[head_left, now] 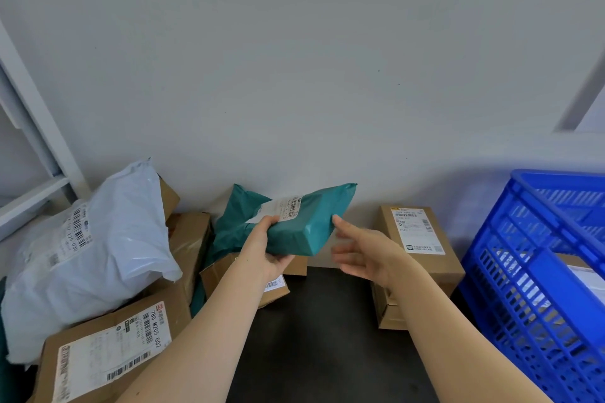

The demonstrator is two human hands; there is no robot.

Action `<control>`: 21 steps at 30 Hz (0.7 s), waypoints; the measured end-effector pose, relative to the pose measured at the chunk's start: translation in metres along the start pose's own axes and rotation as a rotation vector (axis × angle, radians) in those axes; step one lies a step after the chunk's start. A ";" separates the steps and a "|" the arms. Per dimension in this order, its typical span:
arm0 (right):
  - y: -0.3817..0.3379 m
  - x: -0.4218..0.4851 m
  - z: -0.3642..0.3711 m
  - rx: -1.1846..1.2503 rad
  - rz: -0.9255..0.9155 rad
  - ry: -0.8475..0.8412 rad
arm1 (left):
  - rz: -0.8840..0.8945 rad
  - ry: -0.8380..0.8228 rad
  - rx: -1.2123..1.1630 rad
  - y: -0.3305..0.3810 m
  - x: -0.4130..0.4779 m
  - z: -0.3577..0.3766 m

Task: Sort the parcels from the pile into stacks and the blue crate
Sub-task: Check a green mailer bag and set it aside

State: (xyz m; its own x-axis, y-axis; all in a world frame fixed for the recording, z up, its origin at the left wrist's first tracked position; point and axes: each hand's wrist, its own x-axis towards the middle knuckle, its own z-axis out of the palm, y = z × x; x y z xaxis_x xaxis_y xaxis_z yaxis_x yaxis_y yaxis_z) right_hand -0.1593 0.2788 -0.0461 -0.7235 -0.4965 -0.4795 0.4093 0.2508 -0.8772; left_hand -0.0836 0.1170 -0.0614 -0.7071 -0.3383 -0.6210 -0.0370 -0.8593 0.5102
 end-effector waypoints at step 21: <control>-0.022 0.017 0.022 0.233 -0.624 0.492 | 1.165 0.386 0.827 0.011 -0.023 0.018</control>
State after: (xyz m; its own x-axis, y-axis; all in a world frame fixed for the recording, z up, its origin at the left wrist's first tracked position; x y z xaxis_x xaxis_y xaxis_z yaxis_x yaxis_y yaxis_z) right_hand -0.1682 0.2461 -0.0341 -0.9943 -0.0532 0.0922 -0.0829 -0.1565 -0.9842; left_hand -0.0805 0.1221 -0.0314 -0.3980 -0.8605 0.3180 -0.0697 0.3740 0.9248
